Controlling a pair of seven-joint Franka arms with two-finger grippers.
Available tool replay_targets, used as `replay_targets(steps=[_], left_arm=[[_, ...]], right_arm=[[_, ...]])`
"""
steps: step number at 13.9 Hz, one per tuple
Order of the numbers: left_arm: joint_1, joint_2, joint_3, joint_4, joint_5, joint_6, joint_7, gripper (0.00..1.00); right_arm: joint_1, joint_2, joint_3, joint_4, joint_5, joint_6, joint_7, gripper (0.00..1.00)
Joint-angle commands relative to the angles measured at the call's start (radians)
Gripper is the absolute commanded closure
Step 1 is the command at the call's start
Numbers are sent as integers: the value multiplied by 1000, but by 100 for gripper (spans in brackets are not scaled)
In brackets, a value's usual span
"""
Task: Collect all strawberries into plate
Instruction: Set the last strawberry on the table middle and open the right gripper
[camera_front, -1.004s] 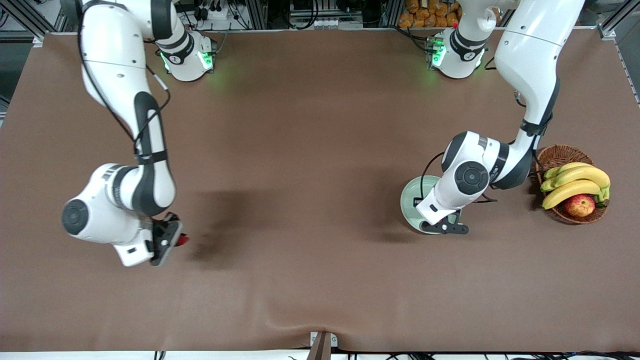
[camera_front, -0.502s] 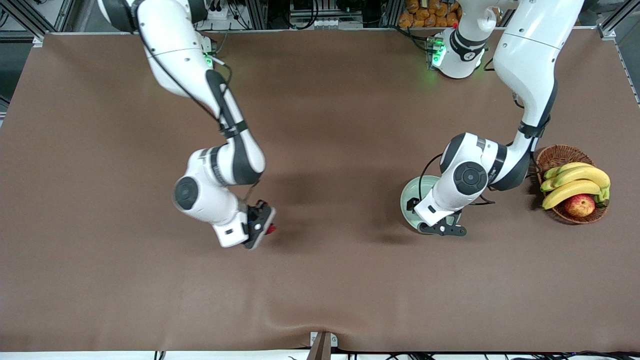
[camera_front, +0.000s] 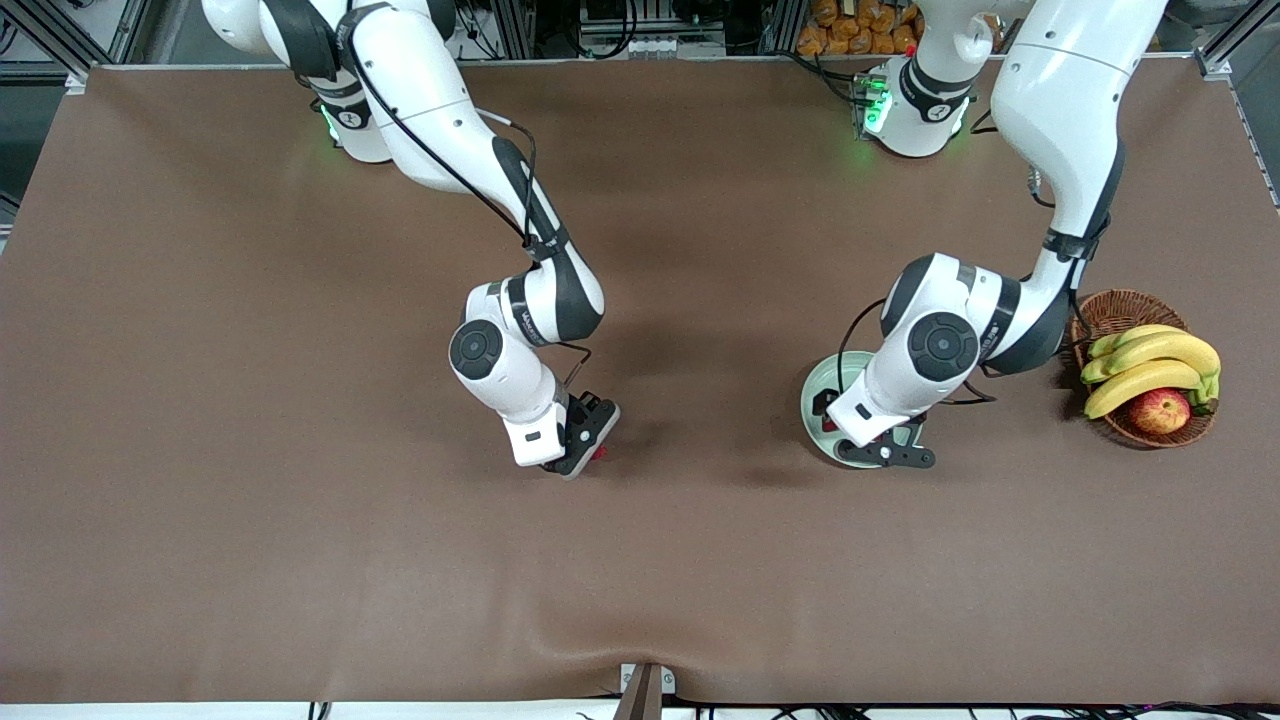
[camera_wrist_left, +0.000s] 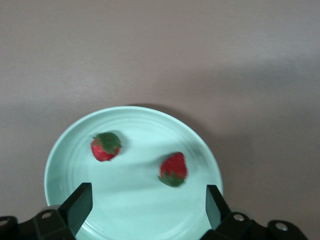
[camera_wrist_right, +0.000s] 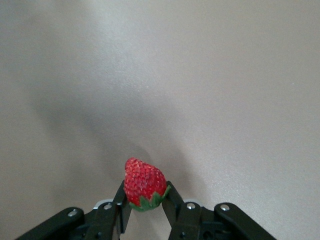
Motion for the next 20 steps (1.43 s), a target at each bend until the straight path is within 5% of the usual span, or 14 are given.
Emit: replay_targets(steps=[1, 2, 3, 8, 12, 16, 20], left_arm=[[3, -26, -46, -9, 8, -25, -24, 0], [-1, -25, -58, -6, 3, -25, -41, 0], [-6, -23, -67, -2, 3, -23, -60, 0], [-27, 1, -126, 84, 3, -25, -139, 0], [-60, 78, -126, 171, 8, -22, -155, 0], [-141, 139, -118, 238, 15, 50, -158, 0], [-175, 190, -113, 238, 14, 255, -172, 0]], right_arm=[[-2, 23, -4, 36, 14, 2, 2, 53], [-4, 26, -2, 36, 15, 2, 2, 19], [-7, 25, -2, 34, 17, 2, -2, 0], [-21, -24, -15, 17, 14, -15, 1, 0], [-48, -144, -62, -101, 14, -17, 2, 0], [-53, -271, -172, -233, 14, -118, -5, 0], [-51, -322, -335, -256, 14, -372, -14, 0]])
